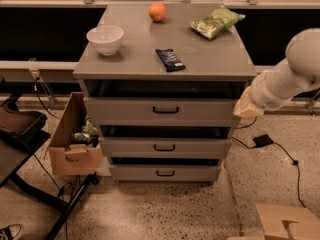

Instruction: Close top drawer

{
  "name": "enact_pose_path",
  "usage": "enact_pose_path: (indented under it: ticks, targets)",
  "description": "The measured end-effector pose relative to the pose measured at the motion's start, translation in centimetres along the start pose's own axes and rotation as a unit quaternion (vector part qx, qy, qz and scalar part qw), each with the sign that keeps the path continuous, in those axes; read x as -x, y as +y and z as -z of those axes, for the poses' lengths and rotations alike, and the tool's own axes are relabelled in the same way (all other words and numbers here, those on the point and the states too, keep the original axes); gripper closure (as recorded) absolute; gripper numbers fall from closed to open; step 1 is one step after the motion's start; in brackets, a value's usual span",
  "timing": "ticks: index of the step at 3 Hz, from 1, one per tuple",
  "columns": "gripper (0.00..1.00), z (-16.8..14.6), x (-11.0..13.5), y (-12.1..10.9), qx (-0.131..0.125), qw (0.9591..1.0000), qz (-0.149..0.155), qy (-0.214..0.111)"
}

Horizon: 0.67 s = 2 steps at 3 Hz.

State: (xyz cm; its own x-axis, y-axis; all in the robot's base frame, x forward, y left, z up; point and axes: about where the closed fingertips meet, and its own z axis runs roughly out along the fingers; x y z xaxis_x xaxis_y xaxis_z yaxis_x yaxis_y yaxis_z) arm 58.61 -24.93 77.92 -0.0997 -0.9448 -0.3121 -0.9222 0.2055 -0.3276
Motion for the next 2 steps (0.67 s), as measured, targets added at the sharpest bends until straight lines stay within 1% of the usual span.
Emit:
enact_pose_path:
  ticks: [1, 2]
  targets:
    - [1.00, 5.7, -3.3, -1.5, 0.011, 0.9985, -0.033, 0.041]
    - [0.86, 11.9, -5.6, 1.2, 0.044, 0.9917, -0.069, 0.099]
